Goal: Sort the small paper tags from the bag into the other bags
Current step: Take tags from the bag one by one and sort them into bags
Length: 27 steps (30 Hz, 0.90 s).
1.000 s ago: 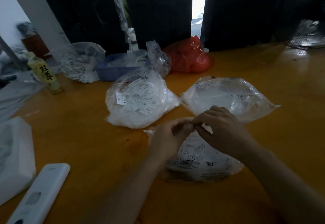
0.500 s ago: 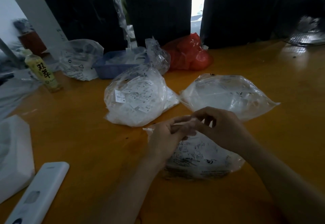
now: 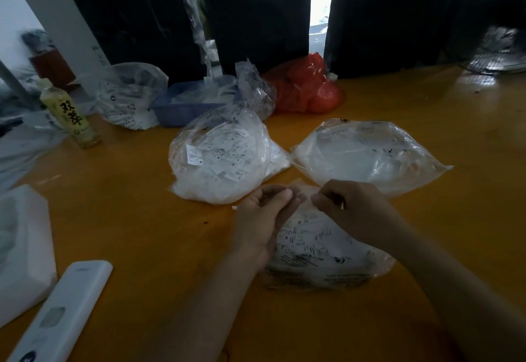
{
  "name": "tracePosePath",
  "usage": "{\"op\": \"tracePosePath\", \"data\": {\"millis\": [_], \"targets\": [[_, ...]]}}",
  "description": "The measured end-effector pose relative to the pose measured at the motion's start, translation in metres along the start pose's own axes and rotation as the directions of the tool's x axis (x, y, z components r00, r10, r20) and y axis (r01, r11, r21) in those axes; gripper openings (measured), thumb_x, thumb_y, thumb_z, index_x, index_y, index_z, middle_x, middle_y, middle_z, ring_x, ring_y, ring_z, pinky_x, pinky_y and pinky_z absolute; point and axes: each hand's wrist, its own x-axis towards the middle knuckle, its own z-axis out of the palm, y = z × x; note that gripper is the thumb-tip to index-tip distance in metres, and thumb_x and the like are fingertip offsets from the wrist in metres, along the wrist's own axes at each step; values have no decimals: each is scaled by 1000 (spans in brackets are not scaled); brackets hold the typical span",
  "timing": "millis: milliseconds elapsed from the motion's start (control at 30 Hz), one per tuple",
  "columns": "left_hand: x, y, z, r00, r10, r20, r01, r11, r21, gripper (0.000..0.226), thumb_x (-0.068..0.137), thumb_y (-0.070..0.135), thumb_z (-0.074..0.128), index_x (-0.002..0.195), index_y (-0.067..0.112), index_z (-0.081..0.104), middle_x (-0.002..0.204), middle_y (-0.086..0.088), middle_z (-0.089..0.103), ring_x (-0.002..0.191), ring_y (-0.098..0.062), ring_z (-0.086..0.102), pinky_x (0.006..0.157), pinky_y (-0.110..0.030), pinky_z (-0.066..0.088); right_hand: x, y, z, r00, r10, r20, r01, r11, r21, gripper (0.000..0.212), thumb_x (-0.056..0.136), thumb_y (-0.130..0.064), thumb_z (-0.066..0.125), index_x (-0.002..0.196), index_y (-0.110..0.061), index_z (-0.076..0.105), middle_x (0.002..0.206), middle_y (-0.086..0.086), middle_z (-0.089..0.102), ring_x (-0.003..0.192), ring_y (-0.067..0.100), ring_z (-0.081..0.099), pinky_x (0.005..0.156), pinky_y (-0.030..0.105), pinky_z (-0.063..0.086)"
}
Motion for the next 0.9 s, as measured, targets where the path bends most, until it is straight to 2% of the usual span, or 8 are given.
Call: {"op": "tracePosePath", "data": {"millis": [100,233,333,467,533,667,800,900], "targets": [[0,2,-1,1000,1,2,-1,998,-69,10,87,-6,69,95,1,69,96,-21,78,88,-28,79,68,-20,61,-1,6,6,985,-69,158,101,974,-203,16,95,-45,63,104,-34,71,99,-18,58,92,3,54,78,22,44],[0,1,0,1000,17,8,-16,996,-91,17,76,4,76,92,2,76,95,-19,78,87,-26,79,69,-21,62,-2,7,15,984,-54,169,113,926,-359,37,97,-54,57,130,-40,64,121,-11,53,112,11,40,91,32,44],[1,0,-2,1000,4,17,-3,996,-85,22,76,4,76,98,0,75,101,-21,78,92,-28,79,72,-22,63,-2,4,16,983,-45,179,119,896,-428,38,97,-56,53,130,-41,64,124,-9,51,113,13,40,94,35,46],[2,-1,-4,1000,-17,19,19,996,-82,22,78,5,75,100,0,77,109,-24,76,100,-31,77,77,-24,63,-2,0,13,985,-85,150,138,910,-392,25,96,-51,59,115,-40,73,109,-13,52,103,9,42,85,33,49],[3,-1,-5,999,-26,19,27,995,-91,23,79,5,75,101,0,76,111,-25,76,101,-32,77,77,-25,63,-3,-1,12,982,-105,158,156,919,-363,20,97,-46,61,111,-39,73,102,-15,50,98,7,43,83,28,45],[4,-1,-5,999,-36,11,37,992,-123,24,79,4,74,102,-1,76,108,-24,76,98,-32,77,75,-25,64,-3,3,12,977,-115,179,173,921,-350,15,97,-46,58,105,-36,67,101,-13,54,99,10,51,83,26,45],[4,-1,-6,999,-33,23,35,992,-122,25,79,5,74,104,-1,75,102,-21,78,95,-30,78,74,-25,63,-3,6,16,982,-104,160,159,909,-386,29,98,-53,54,119,-39,68,109,-10,55,100,10,42,82,26,33],[3,-3,-5,999,-14,31,17,995,-103,25,77,4,76,102,-1,74,99,-21,78,92,-28,78,74,-24,62,-3,7,19,978,-54,203,138,893,-429,44,100,-59,46,139,-43,55,123,-7,50,112,14,41,94,31,36]]}}
